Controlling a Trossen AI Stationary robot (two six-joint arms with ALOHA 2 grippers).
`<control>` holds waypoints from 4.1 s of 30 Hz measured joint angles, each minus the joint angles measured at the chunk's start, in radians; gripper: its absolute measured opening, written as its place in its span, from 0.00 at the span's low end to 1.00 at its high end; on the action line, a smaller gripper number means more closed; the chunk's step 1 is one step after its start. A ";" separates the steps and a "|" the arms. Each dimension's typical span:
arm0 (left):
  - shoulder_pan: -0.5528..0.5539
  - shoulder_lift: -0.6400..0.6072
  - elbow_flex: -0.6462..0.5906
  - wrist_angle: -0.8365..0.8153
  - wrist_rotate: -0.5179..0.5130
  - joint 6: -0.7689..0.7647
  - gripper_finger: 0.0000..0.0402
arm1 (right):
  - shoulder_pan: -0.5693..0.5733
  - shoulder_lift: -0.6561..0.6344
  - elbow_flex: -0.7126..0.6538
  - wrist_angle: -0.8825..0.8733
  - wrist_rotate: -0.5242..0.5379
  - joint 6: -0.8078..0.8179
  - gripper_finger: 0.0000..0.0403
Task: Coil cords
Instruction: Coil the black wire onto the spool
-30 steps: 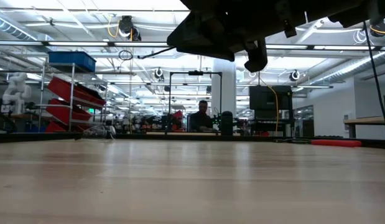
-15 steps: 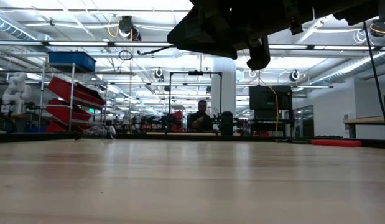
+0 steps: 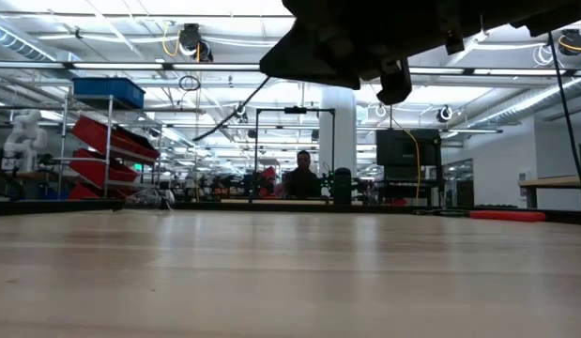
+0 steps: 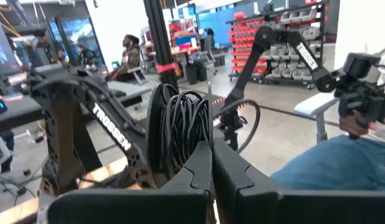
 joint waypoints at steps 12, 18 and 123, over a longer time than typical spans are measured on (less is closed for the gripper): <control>0.000 -0.074 0.000 -0.165 -0.054 0.028 0.00 | 0.039 -0.103 0.000 -0.203 0.028 -0.018 0.00; 0.000 -0.108 0.000 -0.266 -0.078 0.031 0.00 | 0.074 -0.223 0.000 -0.326 0.030 -0.022 0.00; -0.058 0.030 0.000 -0.015 0.189 0.077 0.00 | -0.325 -0.287 0.399 -0.743 -1.005 -0.096 0.00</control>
